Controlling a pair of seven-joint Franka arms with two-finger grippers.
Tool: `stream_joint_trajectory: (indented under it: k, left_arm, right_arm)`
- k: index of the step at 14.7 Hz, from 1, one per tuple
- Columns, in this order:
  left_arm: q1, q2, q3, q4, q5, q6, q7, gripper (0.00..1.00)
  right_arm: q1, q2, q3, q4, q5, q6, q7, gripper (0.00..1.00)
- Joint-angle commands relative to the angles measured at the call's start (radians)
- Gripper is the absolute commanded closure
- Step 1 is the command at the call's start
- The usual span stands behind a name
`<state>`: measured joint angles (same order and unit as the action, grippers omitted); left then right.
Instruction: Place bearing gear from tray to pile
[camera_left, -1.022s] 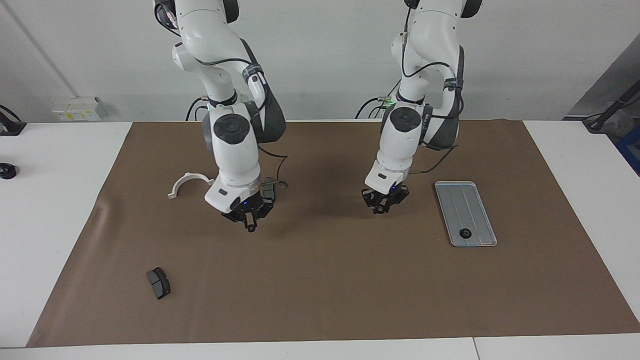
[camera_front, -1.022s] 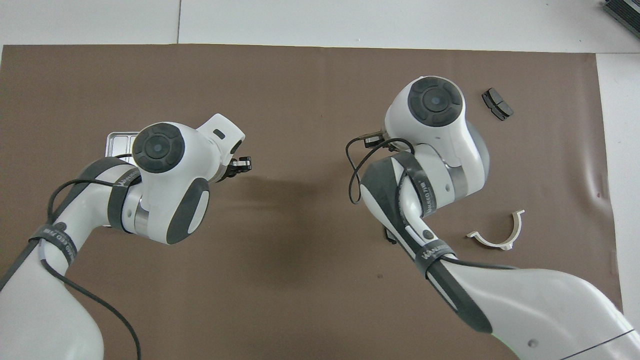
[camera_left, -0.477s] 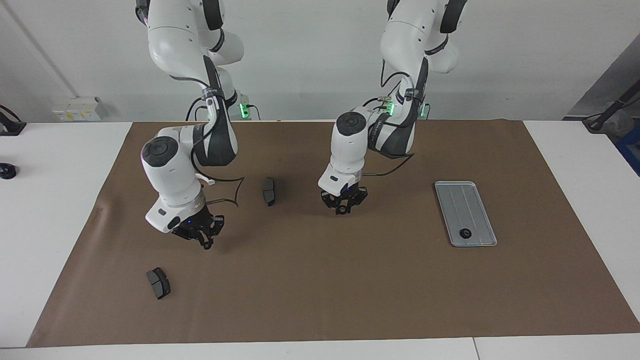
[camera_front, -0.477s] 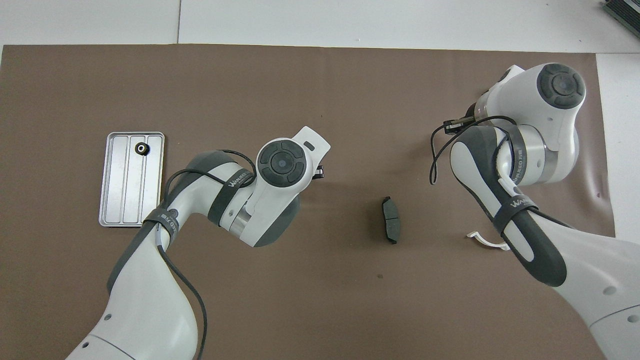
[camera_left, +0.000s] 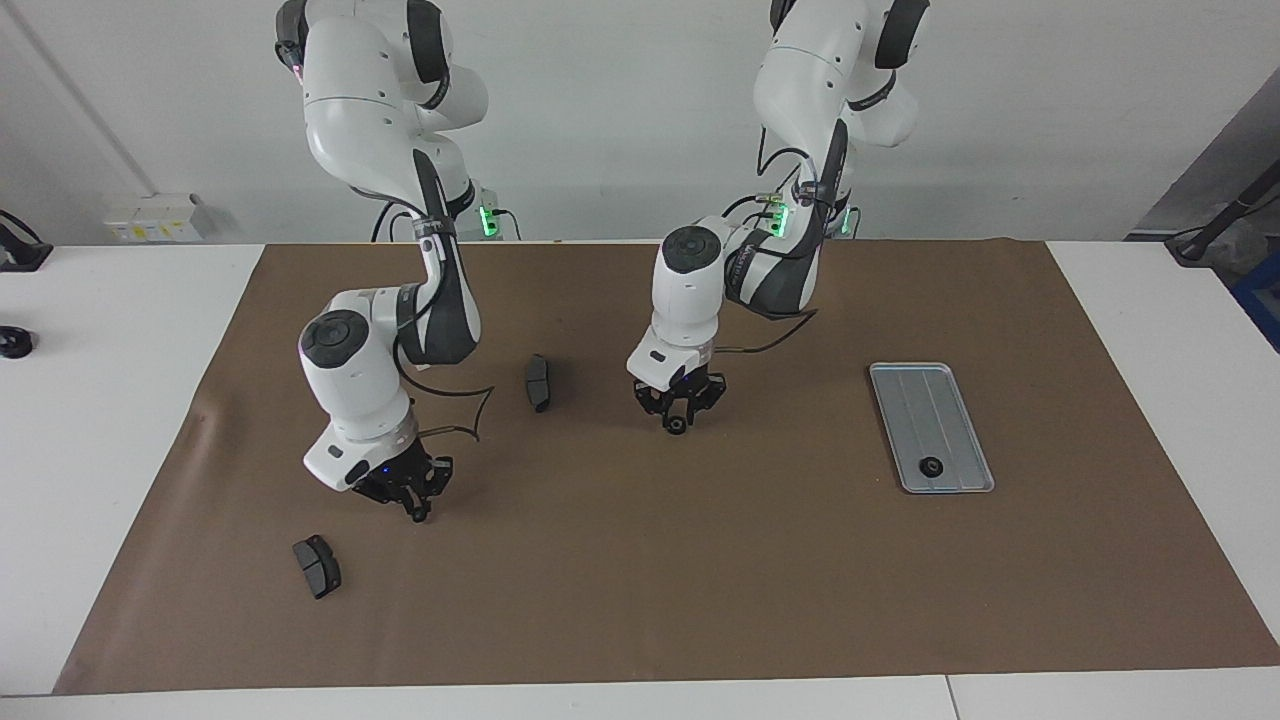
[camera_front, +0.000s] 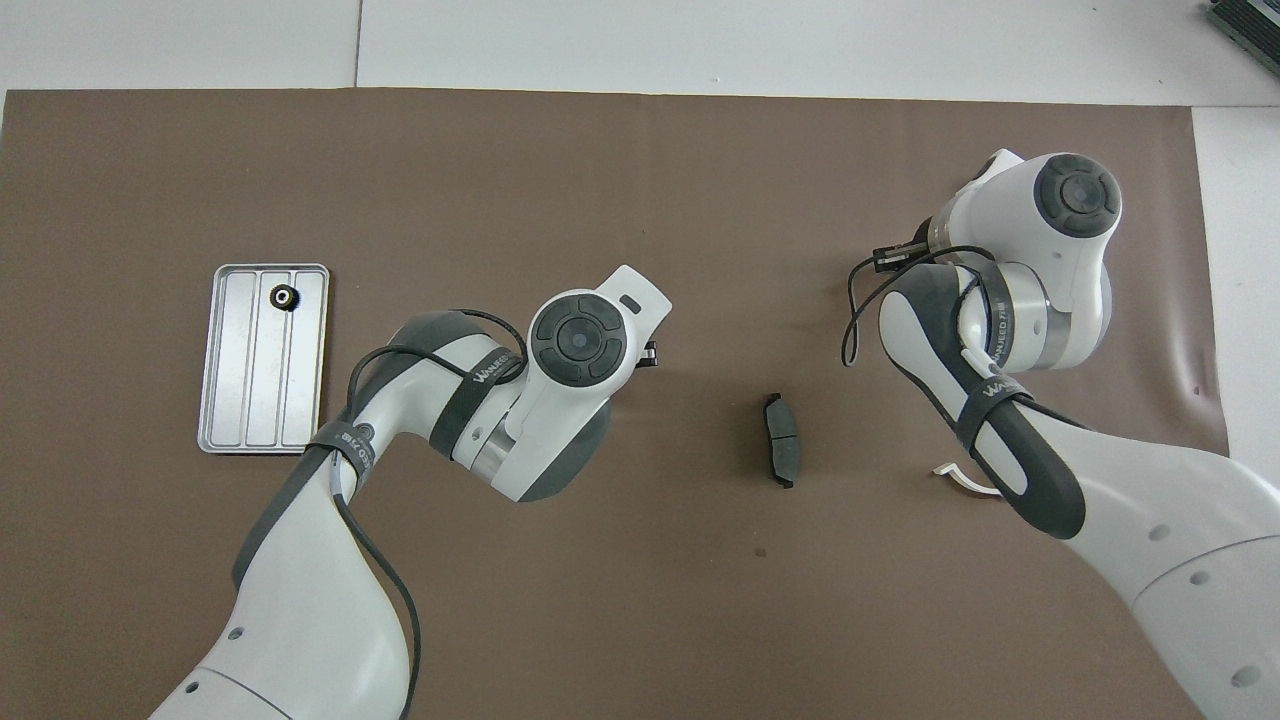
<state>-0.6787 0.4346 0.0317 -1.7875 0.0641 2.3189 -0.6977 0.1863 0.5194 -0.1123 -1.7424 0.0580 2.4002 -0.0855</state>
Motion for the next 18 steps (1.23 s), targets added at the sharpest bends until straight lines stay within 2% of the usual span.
stream_joint_trajectory:
  k: [1, 4, 5, 7, 8, 11, 14, 18]
  left_arm:
    - [0.004, -0.020, 0.017, -0.016, 0.017, 0.004, -0.016, 0.13]
    - [0.092, -0.091, 0.019, -0.047, 0.017, -0.027, 0.044, 0.08]
    - [0.140, -0.124, 0.019, -0.079, 0.017, -0.021, 0.093, 0.03]
    - [0.218, -0.163, 0.017, -0.104, 0.017, -0.021, 0.191, 0.00]
    - [0.252, -0.168, 0.017, -0.104, 0.017, -0.023, 0.236, 0.00]
    - [0.353, -0.168, 0.016, -0.102, 0.017, -0.015, 0.346, 0.00]
    - [0.448, -0.163, 0.013, -0.104, 0.011, 0.005, 0.489, 0.00]
    - [0.557, -0.160, 0.013, -0.130, -0.065, 0.056, 0.682, 0.00]
  right_arm:
    - [-0.013, -0.013, 0.014, -0.023, 0.022, 0.028, -0.003, 0.00]
    - [0.004, -0.060, 0.019, -0.008, 0.022, -0.022, 0.070, 0.00]
    - [0.016, -0.093, 0.017, -0.005, 0.020, -0.074, 0.129, 0.00]
    - [0.045, -0.127, 0.017, 0.045, 0.005, -0.194, 0.200, 0.00]
    - [0.062, -0.128, 0.017, 0.075, 0.005, -0.241, 0.217, 0.00]
    - [0.140, -0.128, 0.019, 0.125, 0.003, -0.283, 0.320, 0.00]
    - [0.229, -0.130, 0.019, 0.126, 0.005, -0.291, 0.466, 0.00]
    - [0.300, -0.128, 0.019, 0.126, 0.005, -0.286, 0.536, 0.00]
